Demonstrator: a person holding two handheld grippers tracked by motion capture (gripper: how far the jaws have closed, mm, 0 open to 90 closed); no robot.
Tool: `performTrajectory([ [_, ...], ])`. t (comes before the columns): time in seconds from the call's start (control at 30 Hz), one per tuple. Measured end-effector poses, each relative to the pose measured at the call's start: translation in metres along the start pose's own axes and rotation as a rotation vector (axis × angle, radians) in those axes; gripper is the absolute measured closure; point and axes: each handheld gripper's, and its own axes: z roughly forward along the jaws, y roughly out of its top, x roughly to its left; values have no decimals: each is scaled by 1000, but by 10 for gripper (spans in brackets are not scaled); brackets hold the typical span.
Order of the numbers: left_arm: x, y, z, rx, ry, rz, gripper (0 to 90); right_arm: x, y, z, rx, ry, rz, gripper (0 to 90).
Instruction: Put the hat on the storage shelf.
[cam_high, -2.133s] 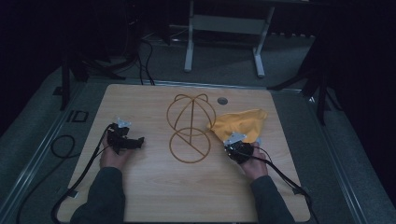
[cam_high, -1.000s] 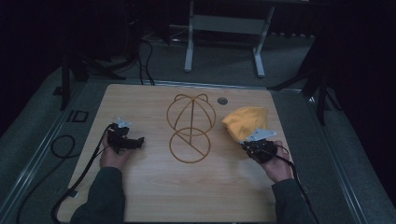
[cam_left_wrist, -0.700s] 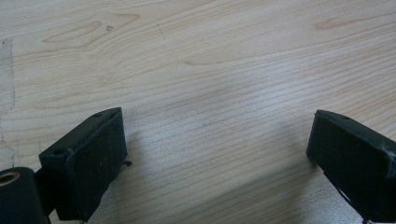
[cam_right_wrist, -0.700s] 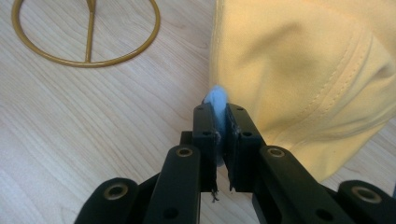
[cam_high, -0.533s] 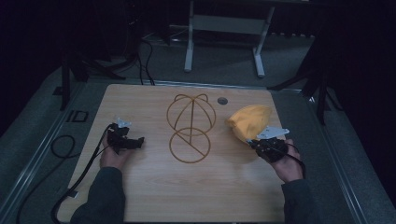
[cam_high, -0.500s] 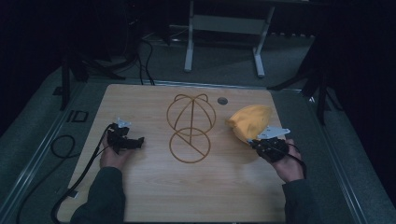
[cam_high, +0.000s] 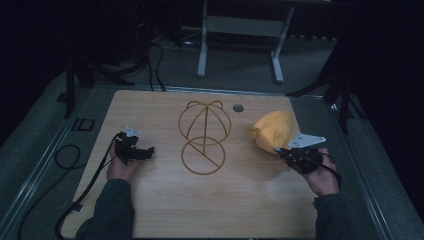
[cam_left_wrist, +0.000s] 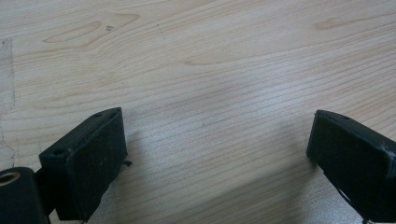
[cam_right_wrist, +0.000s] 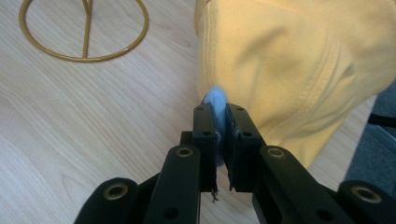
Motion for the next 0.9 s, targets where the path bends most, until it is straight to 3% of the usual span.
performTrajectory([
  [0.17,0,0,0,0,0,0,49,-4,3,-9,-1,-6,-22,837],
  [0.33,0,0,0,0,0,0,49,-13,12,-28,-6,-51,-42,837],
  [0.67,0,0,0,0,0,1,49,-34,26,-71,-85,-131,-25,845],
  [0.77,0,0,0,1,1,1,49,-35,35,-72,-90,-135,-35,847],
  [0.9,0,0,0,0,0,1,49,-26,44,-58,-61,-121,-72,848],
])
